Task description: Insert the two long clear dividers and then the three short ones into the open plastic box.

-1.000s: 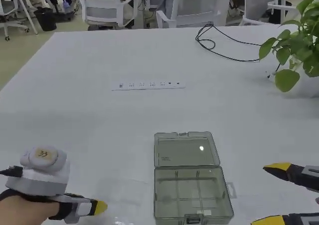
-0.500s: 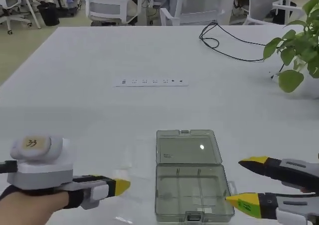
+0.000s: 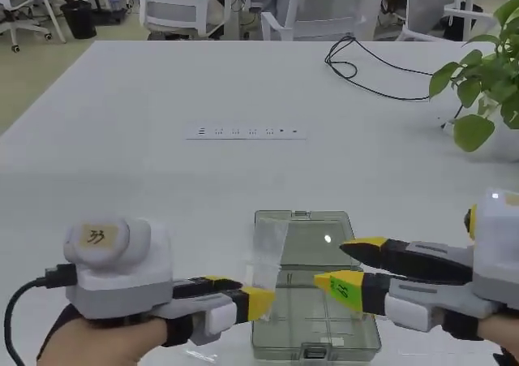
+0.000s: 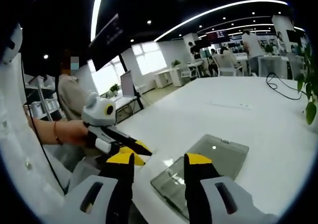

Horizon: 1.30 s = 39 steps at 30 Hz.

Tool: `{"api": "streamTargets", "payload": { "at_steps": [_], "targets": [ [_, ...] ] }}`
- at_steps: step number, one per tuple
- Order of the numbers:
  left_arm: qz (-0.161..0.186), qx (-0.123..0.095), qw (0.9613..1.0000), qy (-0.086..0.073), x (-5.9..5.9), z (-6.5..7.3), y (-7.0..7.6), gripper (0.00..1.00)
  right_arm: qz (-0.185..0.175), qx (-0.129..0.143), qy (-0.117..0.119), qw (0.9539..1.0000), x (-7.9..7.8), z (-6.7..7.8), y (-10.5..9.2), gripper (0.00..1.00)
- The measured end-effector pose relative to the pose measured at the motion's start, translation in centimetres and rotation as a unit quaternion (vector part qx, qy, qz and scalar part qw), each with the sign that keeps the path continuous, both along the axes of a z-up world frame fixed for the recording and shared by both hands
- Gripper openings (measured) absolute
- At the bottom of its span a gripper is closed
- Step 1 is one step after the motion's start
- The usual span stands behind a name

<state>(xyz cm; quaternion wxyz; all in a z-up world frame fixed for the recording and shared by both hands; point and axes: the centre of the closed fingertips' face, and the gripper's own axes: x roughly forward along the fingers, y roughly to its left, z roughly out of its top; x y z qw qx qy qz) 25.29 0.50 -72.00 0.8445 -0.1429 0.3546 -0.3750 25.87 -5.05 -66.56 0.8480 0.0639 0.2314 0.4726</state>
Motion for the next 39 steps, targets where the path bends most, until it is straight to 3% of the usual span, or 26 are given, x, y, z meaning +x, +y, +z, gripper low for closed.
{"api": "streamTargets", "payload": {
  "at_steps": [3, 6, 12, 15, 23, 25, 27, 29, 30, 33, 39],
  "targets": [
    [-0.006, -0.006, 0.9999, -0.007, -0.1, 0.4, -0.9, 0.30, -0.022, -0.002, 0.030, 0.9993, 0.2, -0.7, 0.0, 0.36],
    [-0.011, -0.009, 0.9998, -0.013, -0.2, 0.8, -1.5, 0.30, -0.042, 0.003, 0.045, 0.9981, 0.3, -1.1, -0.1, 0.30],
    [-0.030, 0.005, 0.9989, -0.036, -0.3, 1.0, -2.5, 0.30, -0.052, 0.005, 0.059, 0.9969, 0.2, -1.7, 0.5, 0.26],
    [-0.039, 0.010, 0.9980, -0.048, -0.4, 1.3, -2.9, 0.30, -0.062, 0.016, 0.077, 0.9950, 0.2, -2.0, 0.7, 0.23],
    [-0.050, 0.016, 0.9970, -0.057, -0.4, 1.4, -3.2, 0.30, -0.077, 0.028, 0.097, 0.9919, 0.3, -2.1, 1.0, 0.16],
    [-0.049, 0.017, 0.9968, -0.061, -0.3, 1.5, -3.2, 0.30, -0.083, 0.030, 0.105, 0.9905, 0.3, -2.3, 0.9, 0.09],
    [-0.049, 0.019, 0.9965, -0.065, -0.3, 1.6, -3.3, 0.31, -0.101, 0.045, 0.126, 0.9858, 0.3, -2.2, 1.1, 0.08],
    [-0.051, 0.020, 0.9965, -0.063, -0.4, 1.4, -3.3, 0.27, -0.110, 0.041, 0.118, 0.9861, 0.5, -2.2, 1.1, 0.07],
    [-0.051, 0.021, 0.9964, -0.064, -0.3, 1.3, -3.3, 0.27, -0.110, 0.042, 0.125, 0.9852, 0.4, -2.2, 1.2, 0.07],
    [-0.050, 0.010, 0.9969, -0.059, -0.4, 1.5, -3.4, 0.31, -0.113, 0.042, 0.126, 0.9846, 0.5, -2.2, 1.1, 0.07],
    [-0.061, 0.013, 0.9961, -0.063, -0.7, 1.4, -3.7, 0.33, -0.112, 0.041, 0.130, 0.9843, 0.7, -2.1, 1.0, 0.07]
  ]
}}
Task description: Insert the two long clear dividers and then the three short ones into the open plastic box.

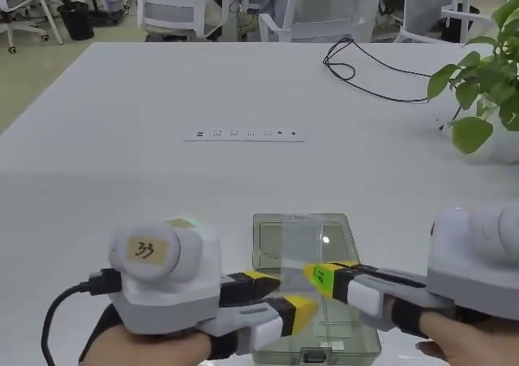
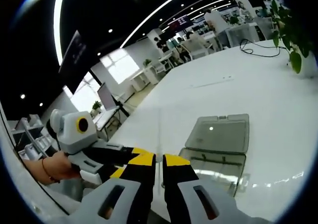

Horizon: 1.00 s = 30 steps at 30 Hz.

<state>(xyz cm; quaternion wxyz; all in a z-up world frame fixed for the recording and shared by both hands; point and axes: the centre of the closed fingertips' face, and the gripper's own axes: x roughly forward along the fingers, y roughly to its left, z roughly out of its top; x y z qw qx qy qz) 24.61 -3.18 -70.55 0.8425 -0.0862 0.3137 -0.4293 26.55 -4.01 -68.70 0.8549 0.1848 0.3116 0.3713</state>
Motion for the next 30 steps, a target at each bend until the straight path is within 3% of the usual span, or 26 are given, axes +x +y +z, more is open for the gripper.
{"api": "streamTargets", "payload": {
  "at_steps": [3, 10, 18, 22, 28, 30],
  "targets": [
    [-0.006, -0.001, 1.0000, 0.004, -0.2, -0.2, -0.2, 0.33, 0.001, -0.001, 0.002, 1.0000, 0.1, 0.0, 0.0, 0.07],
    [-0.018, 0.010, 0.9998, -0.009, -0.3, -0.6, 0.5, 0.41, -0.004, 0.002, 0.015, 0.9999, 0.5, 0.2, -0.6, 0.07],
    [-0.041, 0.023, 0.9986, -0.026, -0.6, -1.2, 1.8, 0.52, -0.027, -0.027, 0.057, 0.9976, 1.8, -0.8, -2.9, 0.07],
    [-0.058, 0.033, 0.9970, -0.039, -0.8, -1.6, 2.4, 0.59, -0.043, -0.041, 0.085, 0.9946, 2.5, -1.5, -4.0, 0.07],
    [-0.095, 0.057, 0.9923, -0.056, -1.5, -2.6, 3.0, 0.74, -0.060, -0.067, 0.136, 0.9866, 2.4, -2.8, -4.8, 0.07],
    [-0.102, 0.060, 0.9914, -0.057, -1.6, -2.9, 3.2, 0.77, -0.062, -0.089, 0.154, 0.9821, 2.2, -3.4, -5.2, 0.07]
  ]
}}
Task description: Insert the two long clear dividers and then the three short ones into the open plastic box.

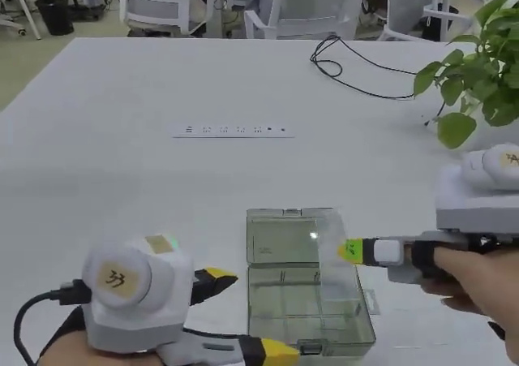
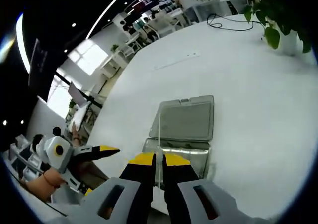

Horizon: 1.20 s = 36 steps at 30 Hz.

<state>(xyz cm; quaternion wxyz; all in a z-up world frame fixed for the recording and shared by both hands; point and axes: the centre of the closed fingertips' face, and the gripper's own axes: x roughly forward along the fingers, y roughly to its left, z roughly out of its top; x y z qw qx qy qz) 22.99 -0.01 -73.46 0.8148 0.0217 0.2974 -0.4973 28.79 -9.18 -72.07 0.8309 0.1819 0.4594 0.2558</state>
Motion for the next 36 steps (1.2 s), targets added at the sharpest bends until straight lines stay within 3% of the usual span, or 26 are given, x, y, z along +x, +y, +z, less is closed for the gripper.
{"api": "streamTargets", "payload": {
  "at_steps": [1, 9, 15, 23, 36],
  "targets": [
    [-0.002, 0.000, 1.0000, 0.002, -0.1, -0.1, 0.1, 0.77, 0.003, -0.022, 0.007, 0.9997, 0.0, -0.5, -0.4, 0.07],
    [-0.043, 0.016, 0.9989, -0.007, -0.9, -1.1, 0.2, 0.86, -0.002, -0.065, 0.073, 0.9953, -0.7, -2.4, -0.2, 0.07],
    [-0.058, 0.012, 0.9982, -0.002, -1.0, -1.5, 0.4, 0.86, -0.011, -0.073, 0.118, 0.9903, -1.5, -3.4, 0.1, 0.07],
    [-0.070, 0.003, 0.9975, 0.000, -0.8, -1.6, 0.6, 0.86, -0.028, -0.092, 0.134, 0.9864, -1.4, -4.5, -0.6, 0.07],
    [-0.072, -0.006, 0.9974, 0.005, -1.0, -1.8, 0.7, 0.84, -0.035, -0.098, 0.155, 0.9825, -1.3, -6.5, -0.9, 0.07]
  ]
}}
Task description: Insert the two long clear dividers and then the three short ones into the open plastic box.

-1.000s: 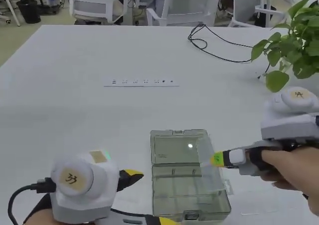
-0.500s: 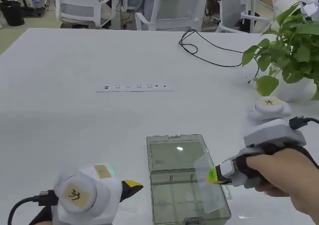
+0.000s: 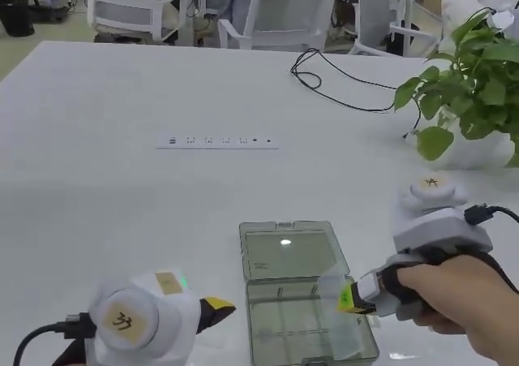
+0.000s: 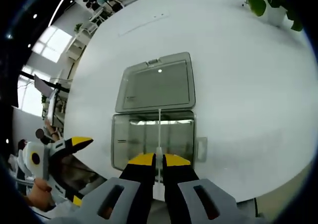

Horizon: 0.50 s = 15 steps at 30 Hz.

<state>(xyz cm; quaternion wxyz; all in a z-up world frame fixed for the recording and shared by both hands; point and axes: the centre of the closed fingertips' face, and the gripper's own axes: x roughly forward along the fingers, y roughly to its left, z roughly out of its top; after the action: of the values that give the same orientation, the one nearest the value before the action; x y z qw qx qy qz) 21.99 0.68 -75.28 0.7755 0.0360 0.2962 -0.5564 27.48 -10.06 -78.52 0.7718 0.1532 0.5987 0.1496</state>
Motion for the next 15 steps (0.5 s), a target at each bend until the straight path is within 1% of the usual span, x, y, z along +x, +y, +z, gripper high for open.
{"api": "streamTargets", "payload": {
  "at_steps": [4, 15],
  "targets": [
    [0.002, -0.002, 1.0000, 0.004, -0.09, -0.10, -0.06, 0.83, 0.000, -0.005, 0.002, 1.0000, 0.12, -0.53, -0.23, 0.07],
    [0.001, -0.005, 1.0000, 0.006, 0.00, 0.00, -0.20, 0.83, 0.006, -0.009, 0.002, 0.9999, 0.11, -1.03, -0.13, 0.07]
  ]
}}
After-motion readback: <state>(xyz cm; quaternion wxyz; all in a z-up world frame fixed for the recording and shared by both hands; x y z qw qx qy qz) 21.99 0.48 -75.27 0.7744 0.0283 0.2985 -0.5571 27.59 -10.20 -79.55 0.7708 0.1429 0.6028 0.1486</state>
